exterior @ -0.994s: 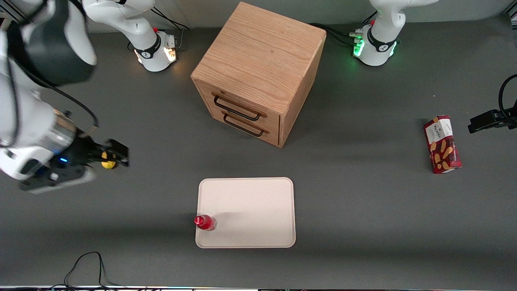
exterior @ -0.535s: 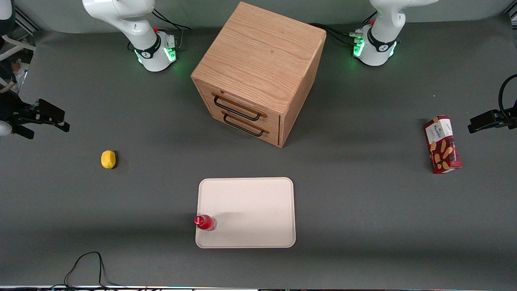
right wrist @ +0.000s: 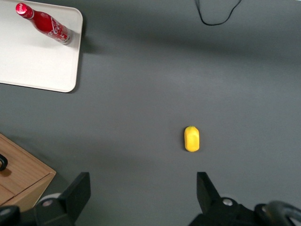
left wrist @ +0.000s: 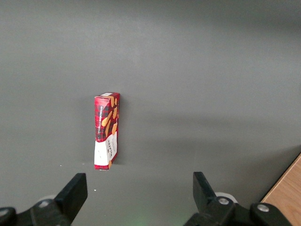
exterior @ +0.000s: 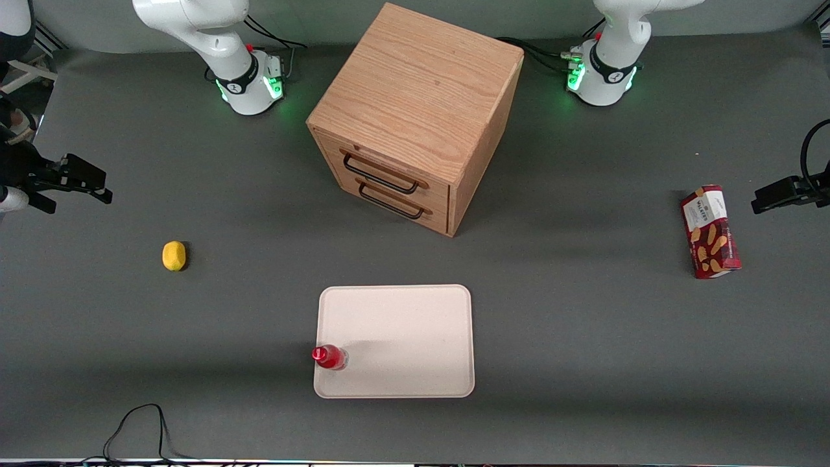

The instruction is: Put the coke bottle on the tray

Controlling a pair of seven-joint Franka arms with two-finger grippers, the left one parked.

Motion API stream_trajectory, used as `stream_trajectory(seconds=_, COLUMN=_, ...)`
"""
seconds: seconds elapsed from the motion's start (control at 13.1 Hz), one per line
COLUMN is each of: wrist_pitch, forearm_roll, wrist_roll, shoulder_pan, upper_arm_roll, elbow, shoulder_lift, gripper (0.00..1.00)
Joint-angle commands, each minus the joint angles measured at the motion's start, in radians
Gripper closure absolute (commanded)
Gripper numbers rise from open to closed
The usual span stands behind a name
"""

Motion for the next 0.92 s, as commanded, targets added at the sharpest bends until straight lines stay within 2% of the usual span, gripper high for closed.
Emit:
stream_trajectory(seconds=0.0, wrist_pitch=-0.013, forearm_roll=-0.019, wrist_roll=0.0, shoulder_pan=-0.011, upper_arm_roll=0.011, elbow=0.008, shoulder_lift=-0.023, gripper=0.0)
stream_trajectory(seconds=0.15, wrist_pitch=-0.061, forearm_roll=-0.019, wrist_roll=-0.005, shoulder_pan=-0.069, upper_arm_roll=0.044, elbow=0.041, shoulder_lift=-0.004, gripper=0.0)
stream_trajectory(seconds=0.38, wrist_pitch=-0.062, forearm_roll=-0.021, wrist_roll=-0.002, shoulder_pan=-0.05, upper_arm_roll=0.037, elbow=0.042, shoulder_lift=0.0, gripper=0.0)
stream_trajectory(seconds=0.54, wrist_pitch=-0.065, forearm_roll=-0.028, wrist_roll=0.001, shoulder_pan=-0.014, upper_arm_roll=0.0, elbow=0.04, shoulder_lift=-0.001, gripper=0.0)
stream_trajectory(seconds=0.84, wrist_pitch=-0.067, forearm_roll=-0.028, wrist_roll=-0.005, shoulder_pan=-0.016, upper_arm_roll=-0.001, elbow=0.037, shoulder_lift=-0.001, gripper=0.0)
